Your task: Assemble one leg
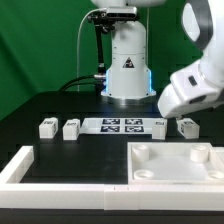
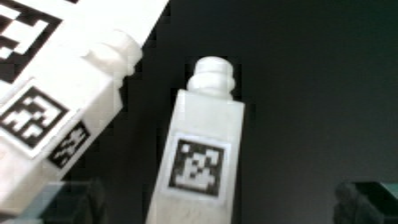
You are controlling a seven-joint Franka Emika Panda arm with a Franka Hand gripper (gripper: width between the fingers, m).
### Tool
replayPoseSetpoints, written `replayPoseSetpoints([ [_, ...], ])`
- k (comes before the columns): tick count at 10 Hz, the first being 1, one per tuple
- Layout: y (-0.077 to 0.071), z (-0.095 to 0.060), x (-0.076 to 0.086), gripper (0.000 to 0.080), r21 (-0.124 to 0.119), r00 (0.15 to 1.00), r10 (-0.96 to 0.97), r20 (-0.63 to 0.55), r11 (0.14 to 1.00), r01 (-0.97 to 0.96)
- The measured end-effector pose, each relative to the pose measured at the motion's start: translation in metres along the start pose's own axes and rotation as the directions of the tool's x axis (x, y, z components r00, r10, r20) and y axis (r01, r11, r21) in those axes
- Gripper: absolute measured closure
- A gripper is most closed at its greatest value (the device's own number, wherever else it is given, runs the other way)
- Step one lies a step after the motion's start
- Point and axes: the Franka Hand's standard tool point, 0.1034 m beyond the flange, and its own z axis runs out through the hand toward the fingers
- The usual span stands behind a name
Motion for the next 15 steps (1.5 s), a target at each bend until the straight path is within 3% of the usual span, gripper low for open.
replayPoseSetpoints([
  [5,0.008,0.023,0.016,0.0151,0.007,0.999,0.006,-0.046,1.0,-0.005],
  [8,0.008,0.027,0.019,0.0151,0.006,0.998,0.003,-0.064,1.0,-0.002],
  [10,0.008,0.027,0.019,0.0412,0.005,0.998,0.002,-0.064,1.0,-0.002],
  [11,0.008,0.027,0.019,0.0412,0.006,0.998,0.002,-0.063,1.0,-0.002],
  [12,0.008,0.027,0.02,0.0509,0.006,0.998,0.002,-0.064,1.0,-0.002],
  [15,0.008,0.027,0.02,0.0509,0.006,0.998,0.002,-0.064,1.0,-0.002],
])
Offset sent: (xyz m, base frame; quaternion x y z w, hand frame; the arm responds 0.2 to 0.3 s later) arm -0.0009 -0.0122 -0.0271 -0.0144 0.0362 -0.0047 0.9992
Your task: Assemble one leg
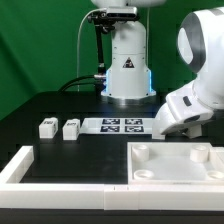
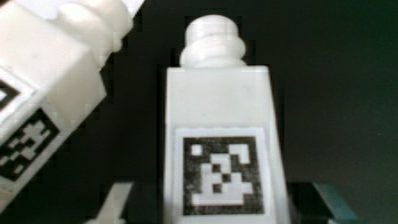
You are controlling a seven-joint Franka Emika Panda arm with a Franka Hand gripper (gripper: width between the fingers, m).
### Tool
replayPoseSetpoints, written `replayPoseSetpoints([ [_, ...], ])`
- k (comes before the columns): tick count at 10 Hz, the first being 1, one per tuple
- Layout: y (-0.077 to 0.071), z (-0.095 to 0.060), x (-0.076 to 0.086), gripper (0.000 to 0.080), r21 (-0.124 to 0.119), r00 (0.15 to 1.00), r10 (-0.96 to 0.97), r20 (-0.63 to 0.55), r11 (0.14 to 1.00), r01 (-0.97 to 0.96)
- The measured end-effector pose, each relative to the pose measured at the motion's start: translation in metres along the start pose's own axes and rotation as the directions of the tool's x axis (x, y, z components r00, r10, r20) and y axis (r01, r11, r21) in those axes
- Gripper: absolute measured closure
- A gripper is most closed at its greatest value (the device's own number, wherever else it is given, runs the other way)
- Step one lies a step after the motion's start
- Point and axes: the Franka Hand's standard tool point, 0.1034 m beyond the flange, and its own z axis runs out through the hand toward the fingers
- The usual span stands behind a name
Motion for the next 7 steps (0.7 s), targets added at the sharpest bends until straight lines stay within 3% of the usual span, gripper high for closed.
replayPoseSetpoints([
  [5,0.0,-0.001,-0.001,0.0508,0.0,1.0,0.001,0.002,1.0,-0.001],
  [7,0.002,-0.03,-0.016,0.0508,-0.008,1.0,0.006,0.024,1.0,-0.006],
])
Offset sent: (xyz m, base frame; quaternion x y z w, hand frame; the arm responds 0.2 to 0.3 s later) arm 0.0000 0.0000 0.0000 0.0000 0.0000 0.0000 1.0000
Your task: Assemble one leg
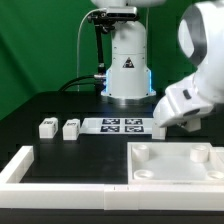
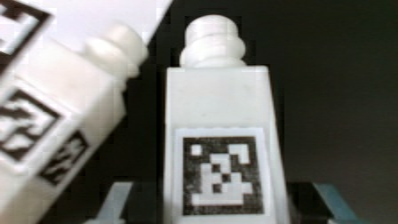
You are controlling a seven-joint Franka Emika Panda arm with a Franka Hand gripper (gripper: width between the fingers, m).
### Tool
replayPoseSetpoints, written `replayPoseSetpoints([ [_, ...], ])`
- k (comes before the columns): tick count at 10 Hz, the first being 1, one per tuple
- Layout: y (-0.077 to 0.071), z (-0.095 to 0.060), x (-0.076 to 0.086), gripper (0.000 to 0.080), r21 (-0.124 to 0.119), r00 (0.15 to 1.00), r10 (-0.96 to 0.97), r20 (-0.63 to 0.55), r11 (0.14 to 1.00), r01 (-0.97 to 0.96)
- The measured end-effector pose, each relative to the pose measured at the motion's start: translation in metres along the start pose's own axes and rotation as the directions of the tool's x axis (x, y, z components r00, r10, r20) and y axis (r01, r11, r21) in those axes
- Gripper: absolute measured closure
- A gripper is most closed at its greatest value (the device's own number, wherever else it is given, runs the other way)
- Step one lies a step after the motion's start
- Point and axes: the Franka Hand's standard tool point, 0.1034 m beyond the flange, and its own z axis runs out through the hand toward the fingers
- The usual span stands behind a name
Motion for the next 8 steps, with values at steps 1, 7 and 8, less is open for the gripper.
replayPoseSetpoints([
  [1,-0.001,-0.012,-0.004,0.0508,-0.011,1.0,0.0,-0.031,1.0,0.0],
  [7,0.01,-0.013,0.01,0.0508,-0.052,0.87,0.002,-0.493,0.998,-0.032],
  [8,0.013,-0.012,0.007,0.0508,-0.057,0.844,-0.001,-0.536,0.998,-0.035],
])
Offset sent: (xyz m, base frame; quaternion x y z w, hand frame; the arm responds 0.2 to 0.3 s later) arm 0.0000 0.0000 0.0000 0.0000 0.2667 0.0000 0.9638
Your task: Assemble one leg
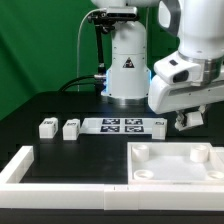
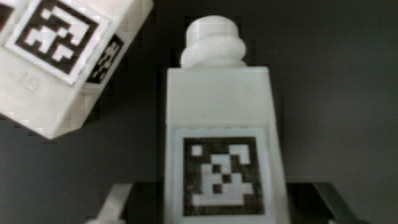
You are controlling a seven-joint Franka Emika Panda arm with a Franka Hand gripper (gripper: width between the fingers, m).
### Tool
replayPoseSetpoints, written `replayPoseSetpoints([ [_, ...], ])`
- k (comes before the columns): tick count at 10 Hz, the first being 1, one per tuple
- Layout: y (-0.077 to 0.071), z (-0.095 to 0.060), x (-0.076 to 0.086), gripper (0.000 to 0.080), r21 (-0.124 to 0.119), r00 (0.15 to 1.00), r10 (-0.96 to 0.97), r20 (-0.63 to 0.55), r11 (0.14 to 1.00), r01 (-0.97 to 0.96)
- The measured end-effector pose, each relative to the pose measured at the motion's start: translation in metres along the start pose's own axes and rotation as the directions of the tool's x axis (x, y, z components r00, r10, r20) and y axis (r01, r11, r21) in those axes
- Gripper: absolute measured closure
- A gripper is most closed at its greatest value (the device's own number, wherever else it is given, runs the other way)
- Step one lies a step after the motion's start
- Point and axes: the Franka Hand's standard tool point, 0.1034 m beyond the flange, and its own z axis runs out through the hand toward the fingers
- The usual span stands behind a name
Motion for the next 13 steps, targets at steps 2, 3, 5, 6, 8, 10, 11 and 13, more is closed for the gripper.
replayPoseSetpoints([
  [2,0.025,-0.037,0.004,0.0508,-0.03,0.995,-0.022,-0.101,0.999,0.019],
  [3,0.031,-0.068,0.005,0.0508,-0.062,0.974,-0.021,-0.224,0.998,0.007],
  [5,0.037,-0.108,0.005,0.0508,-0.071,0.924,-0.05,-0.378,0.997,0.025],
  [6,0.042,-0.114,0.01,0.0508,-0.105,0.884,-0.093,-0.458,0.993,0.05],
  [8,0.042,-0.114,0.01,0.0508,-0.105,0.884,-0.093,-0.458,0.993,0.05],
  [10,0.042,-0.114,0.01,0.0508,-0.105,0.884,-0.093,-0.458,0.993,0.05],
  [11,0.042,-0.114,0.01,0.0508,-0.105,0.884,-0.093,-0.458,0.993,0.05],
  [13,0.042,-0.114,0.01,0.0508,-0.105,0.884,-0.093,-0.458,0.993,0.05],
])
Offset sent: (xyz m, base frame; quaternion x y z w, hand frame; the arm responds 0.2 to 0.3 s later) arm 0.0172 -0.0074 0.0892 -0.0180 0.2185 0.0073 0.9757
